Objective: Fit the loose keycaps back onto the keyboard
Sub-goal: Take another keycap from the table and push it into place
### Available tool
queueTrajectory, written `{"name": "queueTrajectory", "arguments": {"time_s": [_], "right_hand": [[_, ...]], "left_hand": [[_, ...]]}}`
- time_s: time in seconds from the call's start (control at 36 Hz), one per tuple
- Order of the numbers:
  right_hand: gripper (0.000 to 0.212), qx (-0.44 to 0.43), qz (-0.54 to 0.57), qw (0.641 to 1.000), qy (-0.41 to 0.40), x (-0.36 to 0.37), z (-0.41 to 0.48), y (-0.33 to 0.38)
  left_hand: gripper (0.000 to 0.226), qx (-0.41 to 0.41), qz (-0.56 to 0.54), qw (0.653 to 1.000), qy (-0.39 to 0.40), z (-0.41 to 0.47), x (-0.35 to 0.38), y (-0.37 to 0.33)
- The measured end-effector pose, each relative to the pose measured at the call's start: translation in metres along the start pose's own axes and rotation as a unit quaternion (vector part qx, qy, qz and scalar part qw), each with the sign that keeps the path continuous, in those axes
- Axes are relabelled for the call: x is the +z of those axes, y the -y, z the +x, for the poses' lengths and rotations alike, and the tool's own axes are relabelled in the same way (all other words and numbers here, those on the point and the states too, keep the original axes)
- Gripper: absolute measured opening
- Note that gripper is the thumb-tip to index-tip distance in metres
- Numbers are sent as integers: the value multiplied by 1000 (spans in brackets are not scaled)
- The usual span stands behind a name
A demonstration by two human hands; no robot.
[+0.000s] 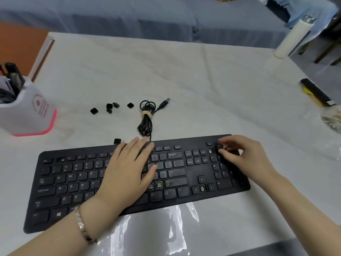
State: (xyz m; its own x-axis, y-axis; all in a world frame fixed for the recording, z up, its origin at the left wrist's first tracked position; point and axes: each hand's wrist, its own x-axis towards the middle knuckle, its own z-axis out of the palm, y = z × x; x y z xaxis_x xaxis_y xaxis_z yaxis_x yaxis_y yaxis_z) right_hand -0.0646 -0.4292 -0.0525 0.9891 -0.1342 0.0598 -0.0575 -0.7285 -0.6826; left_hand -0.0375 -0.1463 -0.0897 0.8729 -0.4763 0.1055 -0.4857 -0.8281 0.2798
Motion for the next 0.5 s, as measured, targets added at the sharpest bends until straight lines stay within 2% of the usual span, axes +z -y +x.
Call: {"name": "queueTrajectory", "arguments": {"time_s": [0.28,0.36,0.5], "right_hand": [[36,-54,-30,998,29,6,6,-5],[25,-70,-46,996,34,6,7,-9],[14,-147,-69,986,28,8,7,-14]], "left_hand": [[53,1,-3,1000,-14,0,1,-1],[52,3,-4,1000,-18,0,1,0],[52,4,-7,1000,-24,-1,1,-1]]}}
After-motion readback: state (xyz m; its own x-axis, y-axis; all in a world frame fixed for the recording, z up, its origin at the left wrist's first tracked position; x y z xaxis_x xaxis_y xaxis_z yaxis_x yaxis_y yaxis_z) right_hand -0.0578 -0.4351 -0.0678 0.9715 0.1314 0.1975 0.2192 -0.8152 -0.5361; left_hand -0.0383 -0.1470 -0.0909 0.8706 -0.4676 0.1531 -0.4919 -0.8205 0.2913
